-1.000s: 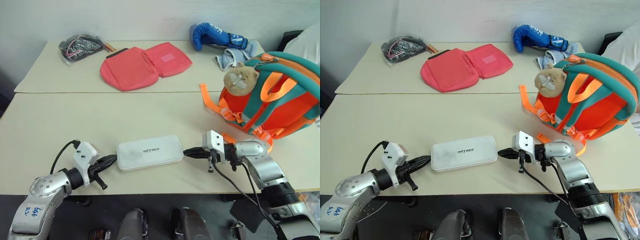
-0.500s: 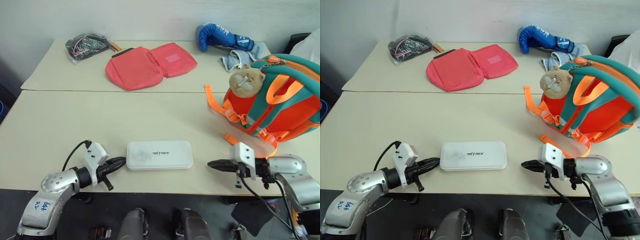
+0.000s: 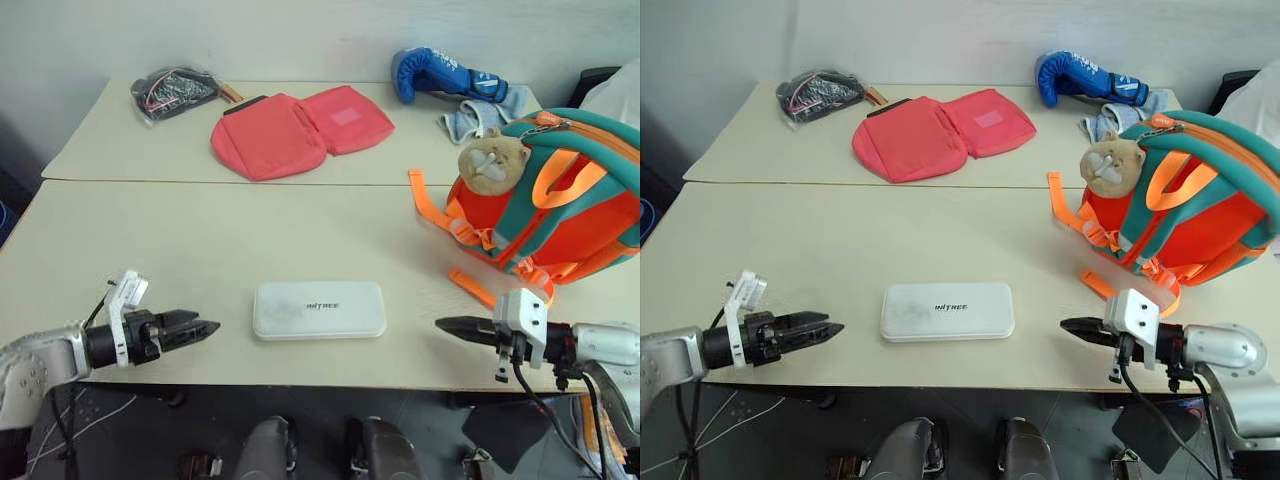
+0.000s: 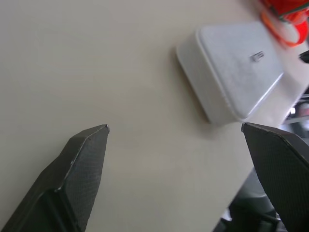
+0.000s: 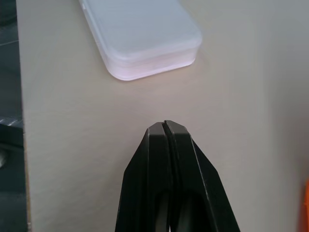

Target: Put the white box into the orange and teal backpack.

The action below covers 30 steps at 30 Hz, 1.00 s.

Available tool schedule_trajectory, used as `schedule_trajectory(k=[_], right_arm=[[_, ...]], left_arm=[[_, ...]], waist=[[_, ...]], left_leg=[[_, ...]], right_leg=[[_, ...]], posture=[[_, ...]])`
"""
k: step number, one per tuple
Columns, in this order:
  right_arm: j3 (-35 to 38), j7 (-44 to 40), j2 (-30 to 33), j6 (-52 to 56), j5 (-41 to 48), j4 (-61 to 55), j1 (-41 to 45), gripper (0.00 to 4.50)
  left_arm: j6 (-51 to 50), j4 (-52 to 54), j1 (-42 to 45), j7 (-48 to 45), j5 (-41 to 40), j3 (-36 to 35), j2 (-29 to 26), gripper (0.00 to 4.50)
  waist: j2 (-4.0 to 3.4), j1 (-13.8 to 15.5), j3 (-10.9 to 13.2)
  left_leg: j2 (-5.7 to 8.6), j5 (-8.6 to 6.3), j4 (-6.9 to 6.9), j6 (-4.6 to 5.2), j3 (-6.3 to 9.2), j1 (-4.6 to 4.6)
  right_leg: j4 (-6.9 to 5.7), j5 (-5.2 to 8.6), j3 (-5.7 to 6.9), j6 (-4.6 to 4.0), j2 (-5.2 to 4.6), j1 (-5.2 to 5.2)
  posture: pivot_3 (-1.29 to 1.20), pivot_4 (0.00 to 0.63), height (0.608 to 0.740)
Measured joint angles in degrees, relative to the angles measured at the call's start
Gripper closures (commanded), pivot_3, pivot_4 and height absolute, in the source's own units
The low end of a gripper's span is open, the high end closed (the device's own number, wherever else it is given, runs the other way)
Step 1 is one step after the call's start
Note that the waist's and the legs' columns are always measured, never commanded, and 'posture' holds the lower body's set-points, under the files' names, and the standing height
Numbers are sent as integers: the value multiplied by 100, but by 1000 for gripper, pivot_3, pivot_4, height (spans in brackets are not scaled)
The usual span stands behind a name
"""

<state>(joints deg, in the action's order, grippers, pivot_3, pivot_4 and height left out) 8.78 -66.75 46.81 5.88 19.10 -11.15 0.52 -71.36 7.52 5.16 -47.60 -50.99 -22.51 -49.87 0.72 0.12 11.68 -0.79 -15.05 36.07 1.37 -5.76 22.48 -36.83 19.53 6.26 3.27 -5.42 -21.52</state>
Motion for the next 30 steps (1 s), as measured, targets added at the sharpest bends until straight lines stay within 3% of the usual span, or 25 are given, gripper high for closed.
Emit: schedule_trajectory(k=[5,8,13,21,30], right_arm=[[-621,109,-179,60,-224,172,741,4500],[-962,207,-282,287,-346,183,924,4500],[-1461,233,-316,418,-626,264,1162,4500],[-1879,218,-556,530,-778,523,1506,4500],[-2037,245,-787,298,-1008,905,1753,4500]], left_arm=[[-1353,-419,1094,386,-125,604,0,35],[-1938,-743,1679,647,-210,796,332,35],[-2097,-1400,2186,1211,-492,828,747,35],[-2050,-1897,2495,1674,-1152,1274,648,35],[-2041,-2518,2907,2553,-1696,1253,1504,35]], waist=[[1,-22,0],[1,-10,0],[2,15,-1],[3,11,-1],[11,115,-7]], left_leg=[[0,20,0,5,-3,-2],[3,20,6,5,-3,-1],[5,21,16,6,-3,-2],[6,24,16,0,-2,-7],[9,24,32,4,-1,-8]], right_leg=[[-7,0,-1,0,2,-1],[-11,0,-2,0,1,0],[-15,-1,-2,2,0,5],[-18,-1,-3,2,0,6],[-24,-3,-2,5,-1,14]], posture=[[0,150,740],[0,150,740],[0,150,740],[0,150,740],[0,150,740]])
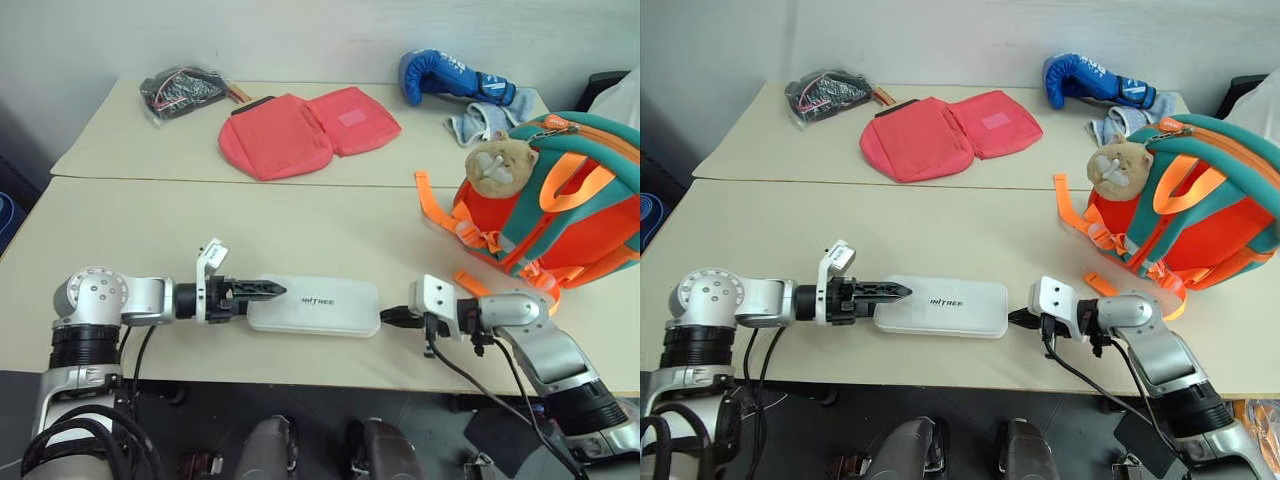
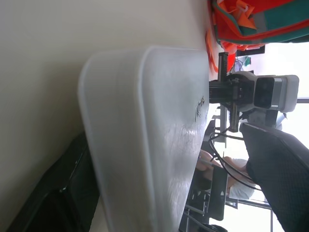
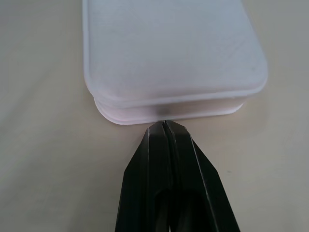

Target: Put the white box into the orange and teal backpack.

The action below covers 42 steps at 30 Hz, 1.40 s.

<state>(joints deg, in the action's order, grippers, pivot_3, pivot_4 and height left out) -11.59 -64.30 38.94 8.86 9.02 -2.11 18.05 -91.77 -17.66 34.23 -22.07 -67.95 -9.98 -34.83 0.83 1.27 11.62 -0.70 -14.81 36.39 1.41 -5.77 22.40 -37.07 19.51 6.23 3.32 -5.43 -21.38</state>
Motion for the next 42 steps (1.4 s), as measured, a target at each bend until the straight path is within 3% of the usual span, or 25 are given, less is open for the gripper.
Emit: schedule_trajectory(k=[2,5,10,14,18,20,24,27,32,37,42], right_arm=[[-39,1,-12,-59,-25,31,34,4500],[-69,7,-46,-140,-77,62,75,4500],[106,35,0,-181,-53,-5,-145,4500],[348,35,105,-278,105,-201,-570,4500],[940,300,174,-174,374,-531,-1337,4500],[1463,573,184,148,596,-793,-1826,4138],[2629,1059,7,646,1296,-1625,-3043,2876],[3642,1593,-551,663,1618,-2259,-3969,1846],[4826,2510,-1439,468,2043,-2618,-4484,123],[5020,2810,-1508,331,2191,-2538,-4130,53],[4416,2896,-900,413,2106,-1680,-2399,53]], left_arm=[[5,-48,11,87,-142,66,17,35],[7,-76,25,173,-324,243,62,599],[-31,-108,11,494,-255,74,304,2117],[-25,174,9,244,-636,176,284,3180],[-26,684,-202,68,-701,244,143,3253],[39,961,-320,-46,-612,182,94,3253],[715,1552,-558,-639,-160,181,-118,3253],[2245,1991,-877,-1627,564,185,-112,3253],[4058,2152,-1016,-2898,1272,78,-82,3253],[4690,2122,-1044,-3551,1562,-29,-165,3253],[5114,1975,-1003,-3891,1836,-34,-172,3253]], waist=[[0,-10,0],[1,-17,-1],[7,13,-1],[17,21,-6],[18,6,-5],[18,8,-4],[15,10,-3],[11,21,-2],[10,-8,-2],[8,-56,-1],[3,-148,3]], left_leg=[[0,0,0,-1,0,-1],[0,0,-1,-2,0,-1],[0,0,3,-1,1,2],[1,-3,4,-1,6,2],[0,-2,-6,-5,5,5],[0,0,-9,-8,6,8],[-1,0,-23,-27,3,8],[-2,-7,-36,-48,2,7],[-4,-10,-43,-44,-10,3],[-5,-10,-48,-40,-13,2],[-5,6,-43,-4,-19,1]], right_leg=[[-1,0,0,0,0,0],[-1,0,0,0,1,0],[0,0,2,0,1,0],[9,0,1,0,1,7],[10,0,0,0,3,0],[10,0,1,0,4,-4],[17,1,-2,-2,5,-9],[22,3,-2,-5,7,-10],[28,3,-15,-5,7,-12],[27,3,-18,-5,7,-17],[20,2,-19,-4,6,-19]], posture=[[0,150,740],[0,150,740],[0,150,740],[0,150,740],[0,150,740],[0,150,740],[0,150,740],[0,150,740],[0,150,740],[0,150,740],[0,150,740]])
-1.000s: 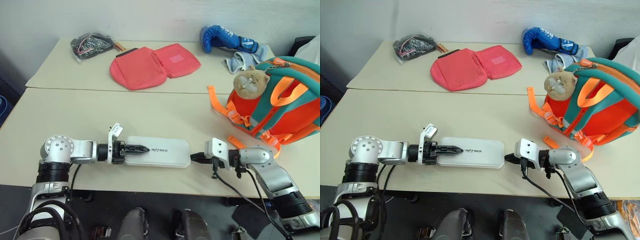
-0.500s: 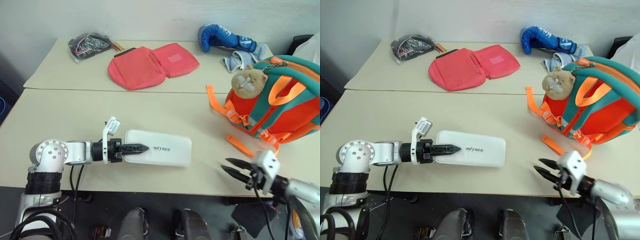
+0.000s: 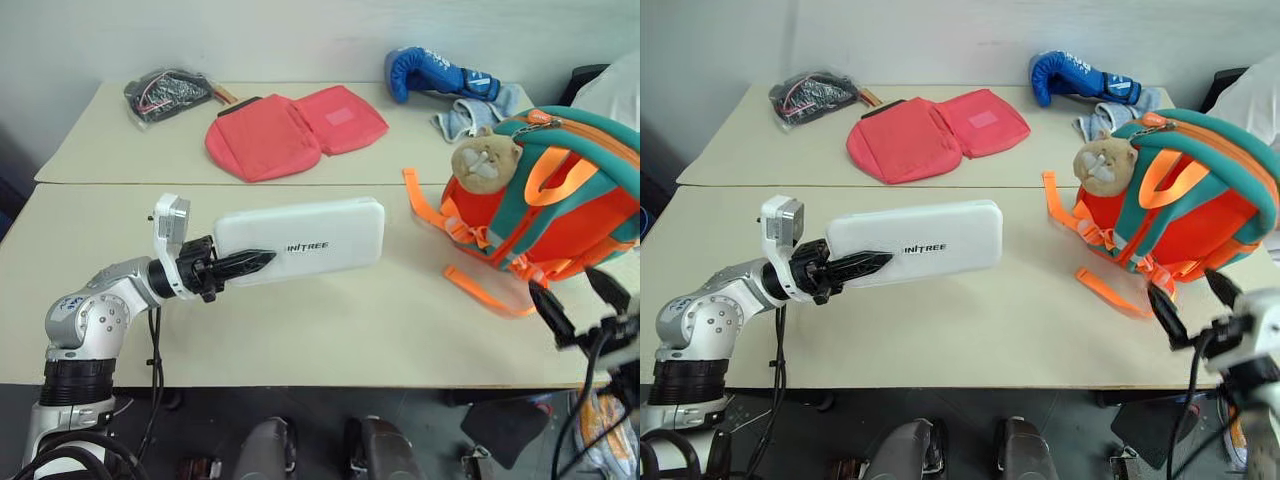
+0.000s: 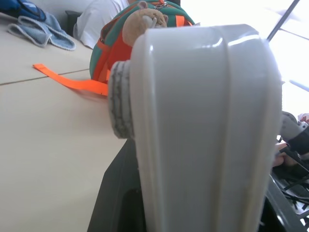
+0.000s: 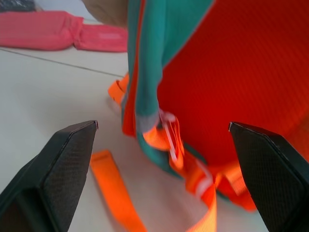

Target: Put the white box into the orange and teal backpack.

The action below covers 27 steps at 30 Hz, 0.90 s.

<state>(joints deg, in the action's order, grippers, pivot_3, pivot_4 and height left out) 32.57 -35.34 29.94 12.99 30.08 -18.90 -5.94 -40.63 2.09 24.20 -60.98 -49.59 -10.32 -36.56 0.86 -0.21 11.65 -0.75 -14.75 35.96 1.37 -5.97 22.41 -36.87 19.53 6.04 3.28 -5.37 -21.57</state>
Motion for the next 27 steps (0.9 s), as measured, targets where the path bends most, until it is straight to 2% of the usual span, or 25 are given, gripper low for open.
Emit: schedule_trajectory(k=[6,7,10,16,19,21,25,27], right_arm=[[-942,1,167,44,-491,1557,1644,53],[-1126,-71,165,-19,-569,1920,2017,225],[-1421,-268,137,-341,-698,2502,2637,923],[-1862,-732,-234,-1012,-813,3129,3314,3023],[-2341,-1080,-635,-909,-634,2838,3536,4041],[-2730,-1336,-774,-480,-347,2321,3520,4458],[-3342,-1637,-711,858,581,827,3128,4458],[-3472,-1767,-310,1565,1158,76,2811,4458]], left_arm=[[72,78,-224,-35,57,-81,-14,3253],[70,138,-350,-1,57,-127,-17,3253],[60,272,-582,183,35,-282,13,3253],[58,283,-890,726,-119,-966,171,3253],[161,128,-955,939,-103,-1123,341,3253],[174,22,-966,1101,-128,-1229,463,3253],[174,-251,-994,1343,-220,-1614,493,3253],[165,-301,-979,1359,-290,-1728,480,3253]], waist=[[-5,3,3],[-7,-8,5],[-7,-23,7],[-7,-61,7],[-7,-141,7],[-8,-149,8],[-6,-147,8],[-5,-125,8]], left_leg=[[-1,-2,4,4,-1,8],[0,-4,12,10,-2,10],[0,-5,15,15,-3,11],[-1,-2,15,14,-2,7],[-4,0,8,8,2,5],[-5,-1,4,6,3,7],[-8,-10,3,12,7,11],[-6,-23,11,22,10,17]], right_leg=[[0,2,6,-3,1,-4],[-1,2,6,-2,0,-3],[-1,0,5,0,0,-3],[-12,0,5,1,0,-2],[-15,0,9,0,1,-3],[-13,0,10,0,1,-6],[-6,0,12,0,1,-7],[3,0,11,0,-1,-2]], posture=[[0,150,740],[0,150,740],[0,150,740],[0,150,740],[0,150,740],[0,150,740],[0,150,740],[0,150,740]])
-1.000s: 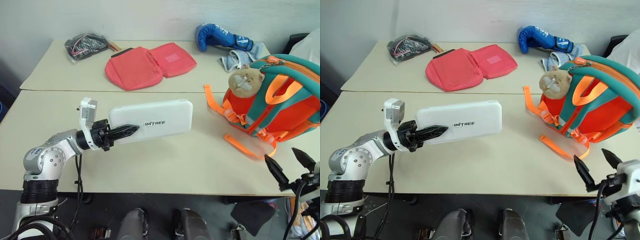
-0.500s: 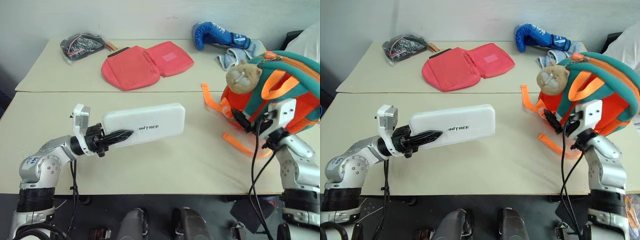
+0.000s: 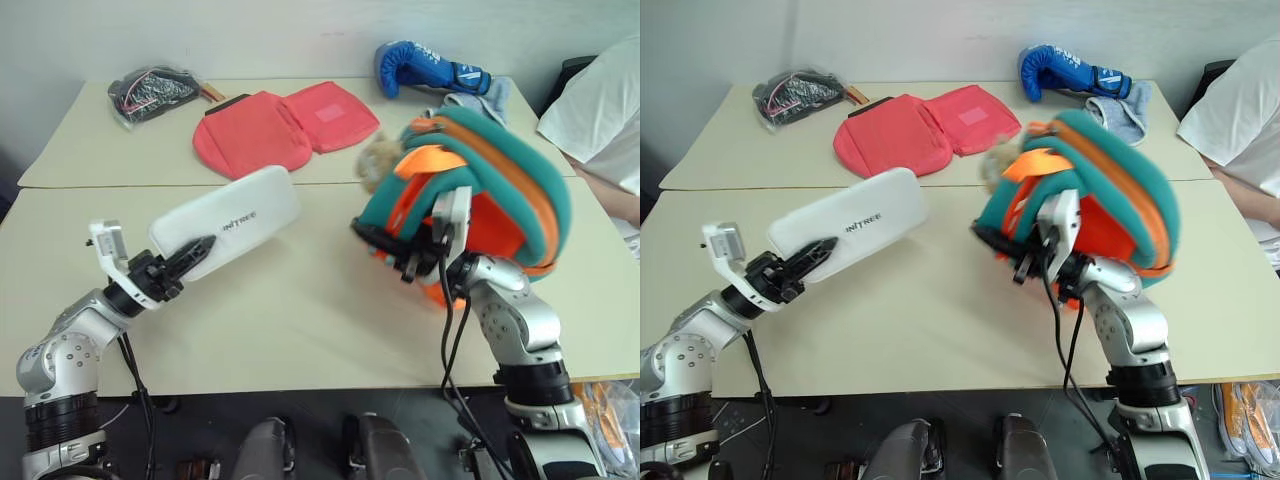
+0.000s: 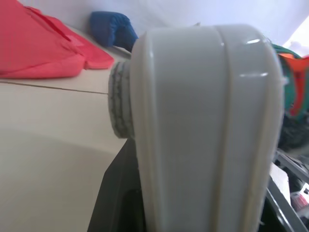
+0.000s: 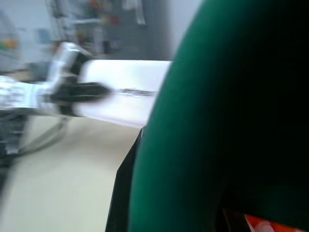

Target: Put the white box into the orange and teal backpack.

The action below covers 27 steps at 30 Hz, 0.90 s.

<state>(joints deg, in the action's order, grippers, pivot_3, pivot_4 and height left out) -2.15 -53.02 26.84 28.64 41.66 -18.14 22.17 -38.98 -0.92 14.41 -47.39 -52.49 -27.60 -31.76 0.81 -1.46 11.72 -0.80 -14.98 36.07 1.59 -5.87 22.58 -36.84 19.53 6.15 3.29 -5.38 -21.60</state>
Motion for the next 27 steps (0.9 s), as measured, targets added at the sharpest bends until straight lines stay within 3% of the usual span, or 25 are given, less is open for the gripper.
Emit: schedule_trajectory(k=[5,11,15,21,27], right_arm=[[616,-197,1297,1316,1351,-946,-797,4458],[1134,-397,1856,1464,1440,-524,-779,4458],[1153,-539,2081,1589,1366,-311,-692,4458],[1150,-683,2218,1758,1354,-253,-703,4458],[1260,-688,2225,1811,1371,-311,-878,4458]], left_arm=[[-263,126,-46,-31,-385,-378,-329,3253],[-501,1265,19,-13,-907,-458,-581,3253],[-233,1624,614,-97,-581,146,-721,3253],[440,980,1732,-641,523,1533,-620,3253],[1120,502,2214,-1434,1362,2272,-749,3253]], waist=[[14,39,1],[16,14,4],[12,116,3],[14,242,4],[14,278,4]], left_leg=[[9,-11,16,17,15,24],[8,1,9,6,21,29],[10,3,14,8,20,26],[11,7,24,14,18,38],[11,6,23,14,18,40]], right_leg=[[37,-8,0,15,-7,4],[38,-9,10,16,-5,-3],[35,-9,12,16,-5,3],[35,-11,17,19,-2,1],[40,-11,21,20,0,0]], posture=[[0,150,740],[0,150,740],[0,150,740],[0,150,740],[0,150,740]])
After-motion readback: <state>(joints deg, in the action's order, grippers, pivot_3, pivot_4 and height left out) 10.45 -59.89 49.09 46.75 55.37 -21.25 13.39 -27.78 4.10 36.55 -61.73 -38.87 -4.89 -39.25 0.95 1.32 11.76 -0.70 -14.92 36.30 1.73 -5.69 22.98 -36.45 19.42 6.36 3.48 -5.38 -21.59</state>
